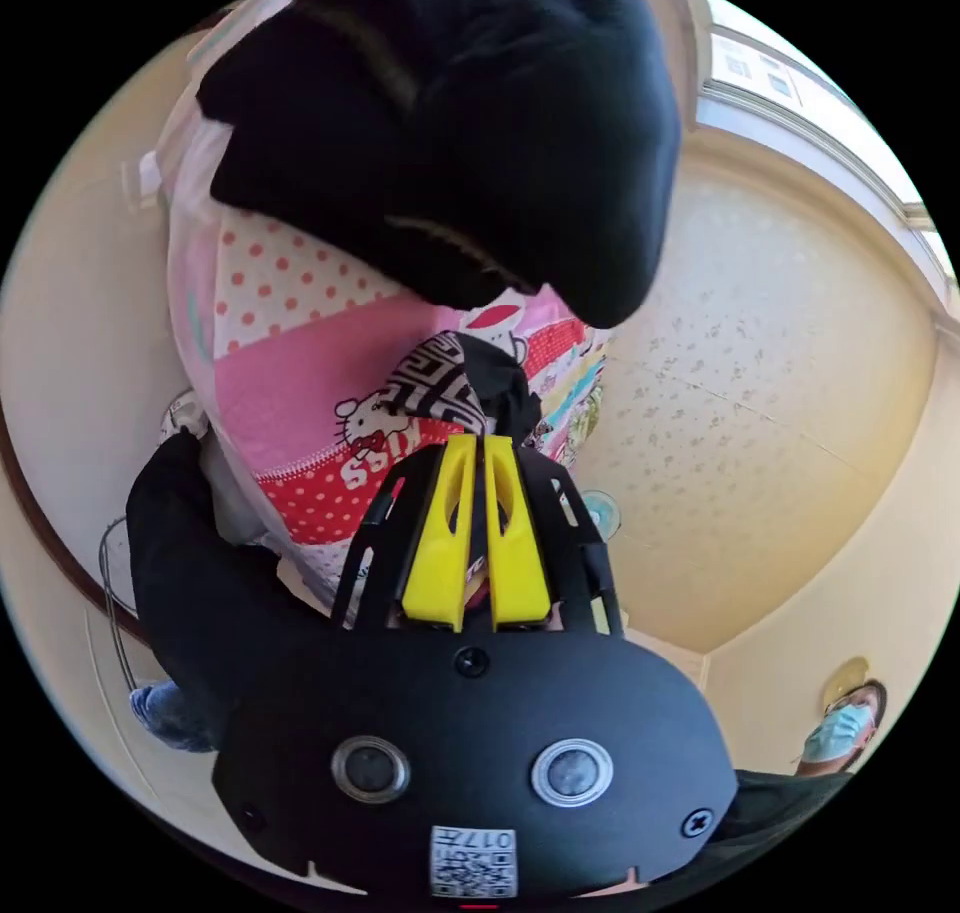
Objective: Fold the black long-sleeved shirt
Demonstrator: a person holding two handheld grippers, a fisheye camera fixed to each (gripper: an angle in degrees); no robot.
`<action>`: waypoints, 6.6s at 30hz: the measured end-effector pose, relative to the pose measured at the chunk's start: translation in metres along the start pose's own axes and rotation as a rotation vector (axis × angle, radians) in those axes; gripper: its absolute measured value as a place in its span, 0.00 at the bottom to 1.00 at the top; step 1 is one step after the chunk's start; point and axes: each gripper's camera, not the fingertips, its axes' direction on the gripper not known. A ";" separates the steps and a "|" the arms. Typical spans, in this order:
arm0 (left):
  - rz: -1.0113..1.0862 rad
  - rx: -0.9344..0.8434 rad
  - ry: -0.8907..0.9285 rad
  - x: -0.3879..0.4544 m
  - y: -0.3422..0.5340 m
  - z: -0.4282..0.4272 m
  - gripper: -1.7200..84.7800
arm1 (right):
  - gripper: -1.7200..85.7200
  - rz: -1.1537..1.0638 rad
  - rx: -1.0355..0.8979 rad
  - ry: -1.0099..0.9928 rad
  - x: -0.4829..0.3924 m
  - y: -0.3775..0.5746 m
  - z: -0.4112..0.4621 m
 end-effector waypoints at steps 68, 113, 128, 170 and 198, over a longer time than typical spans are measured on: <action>0.658 -0.528 -0.432 0.066 -0.102 0.331 0.16 | 0.14 -0.092 0.387 0.069 0.053 -0.313 -0.087; 0.268 -0.617 -0.545 -0.071 0.057 0.239 0.08 | 0.05 0.425 1.006 -0.087 0.197 0.102 -0.139; 0.218 -0.600 -0.396 -0.093 0.029 0.215 0.09 | 0.04 0.583 1.378 -0.348 0.179 0.125 -0.108; 0.585 -1.064 -0.638 -0.128 -0.012 0.241 0.17 | 0.15 0.106 -0.129 -0.099 0.151 -0.002 0.166; 0.401 -0.802 0.200 0.031 -0.038 0.195 0.01 | 0.03 -0.051 0.454 -0.886 0.257 -0.037 0.025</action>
